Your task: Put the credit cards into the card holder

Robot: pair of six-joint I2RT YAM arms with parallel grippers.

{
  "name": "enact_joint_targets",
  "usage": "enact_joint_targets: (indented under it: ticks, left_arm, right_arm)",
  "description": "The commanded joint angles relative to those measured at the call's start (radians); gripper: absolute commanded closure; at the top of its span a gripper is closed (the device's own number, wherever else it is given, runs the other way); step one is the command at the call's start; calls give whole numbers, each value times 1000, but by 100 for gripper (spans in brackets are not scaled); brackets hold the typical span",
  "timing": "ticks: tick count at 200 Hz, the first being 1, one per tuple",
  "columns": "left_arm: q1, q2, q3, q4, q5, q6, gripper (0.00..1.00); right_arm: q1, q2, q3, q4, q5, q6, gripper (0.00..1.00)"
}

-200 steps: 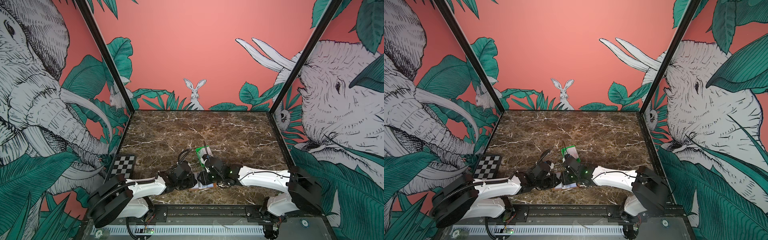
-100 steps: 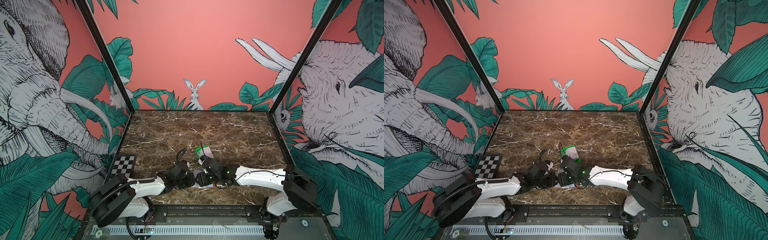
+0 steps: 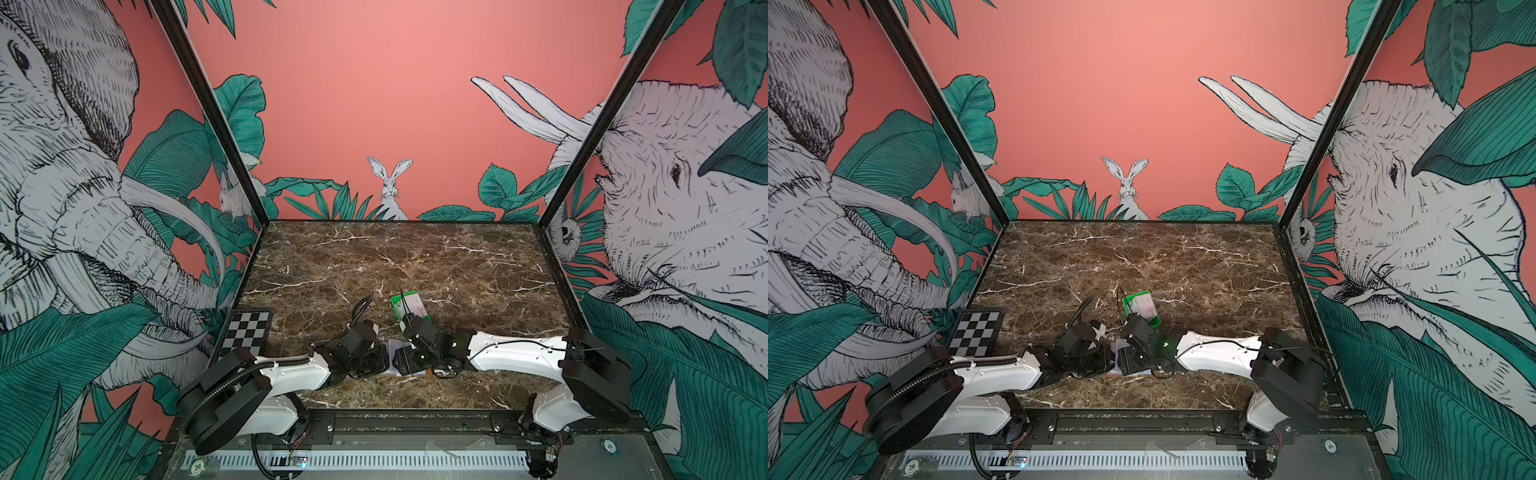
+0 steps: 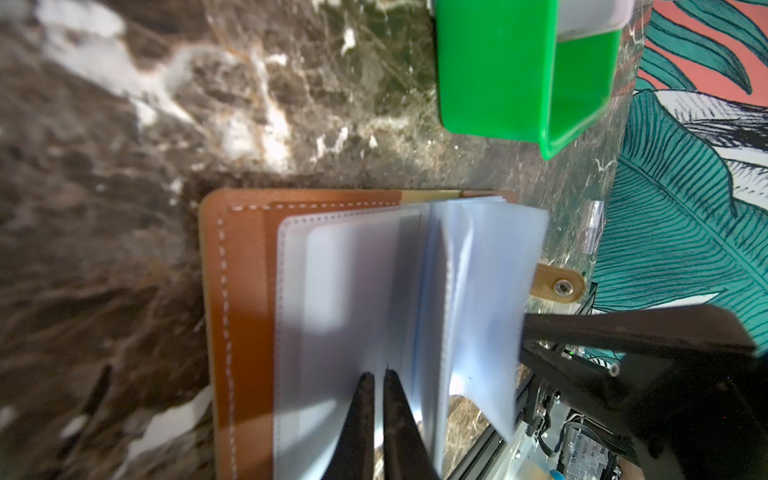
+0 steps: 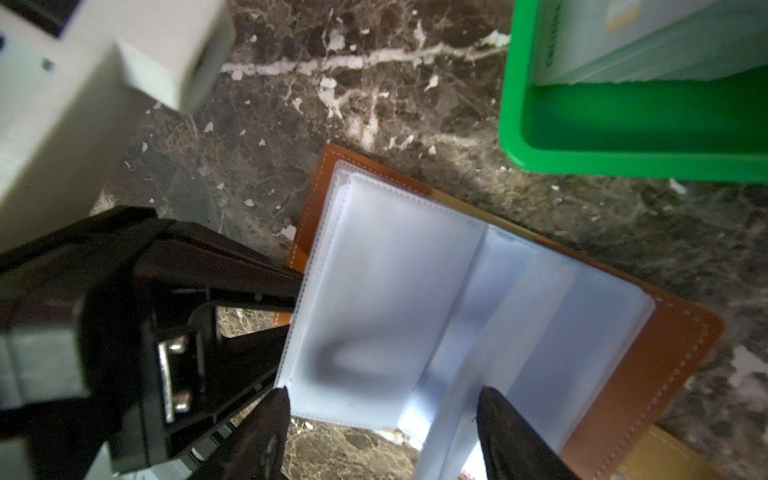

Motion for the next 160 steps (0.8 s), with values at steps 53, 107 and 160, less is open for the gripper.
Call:
enact_joint_targets:
  ticks: [53,107,160]
  left_arm:
    - [8,23,-21,20,12,-6,90]
    - [8,17,-26,20,9,-8,90]
    - [8,12,-26,16,7,-10,90]
  right_arm:
    - [7,51,16,42,-28,7,28]
    - [6,51,28,-88,76,25,27]
    - [6,51,27,-184,165,47,28]
